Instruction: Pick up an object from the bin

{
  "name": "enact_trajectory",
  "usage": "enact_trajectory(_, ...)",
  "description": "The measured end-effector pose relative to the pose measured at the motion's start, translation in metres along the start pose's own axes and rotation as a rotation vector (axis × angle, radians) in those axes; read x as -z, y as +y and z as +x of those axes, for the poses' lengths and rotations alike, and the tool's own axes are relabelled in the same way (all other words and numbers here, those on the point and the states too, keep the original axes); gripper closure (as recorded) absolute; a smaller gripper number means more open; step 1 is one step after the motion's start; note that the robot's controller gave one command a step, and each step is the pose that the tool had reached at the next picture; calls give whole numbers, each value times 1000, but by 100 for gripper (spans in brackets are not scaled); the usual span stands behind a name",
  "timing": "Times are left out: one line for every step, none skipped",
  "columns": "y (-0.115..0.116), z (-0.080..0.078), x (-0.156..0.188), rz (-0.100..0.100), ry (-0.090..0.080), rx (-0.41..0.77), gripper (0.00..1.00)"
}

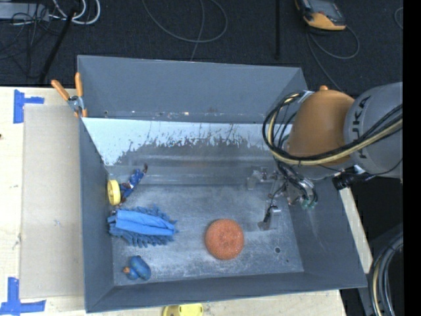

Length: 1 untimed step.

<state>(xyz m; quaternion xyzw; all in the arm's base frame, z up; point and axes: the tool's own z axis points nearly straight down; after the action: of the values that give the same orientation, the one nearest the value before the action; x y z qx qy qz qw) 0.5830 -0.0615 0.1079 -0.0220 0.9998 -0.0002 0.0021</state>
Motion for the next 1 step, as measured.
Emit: enact_trajectory(38,35,-20,-2,9,59,0)
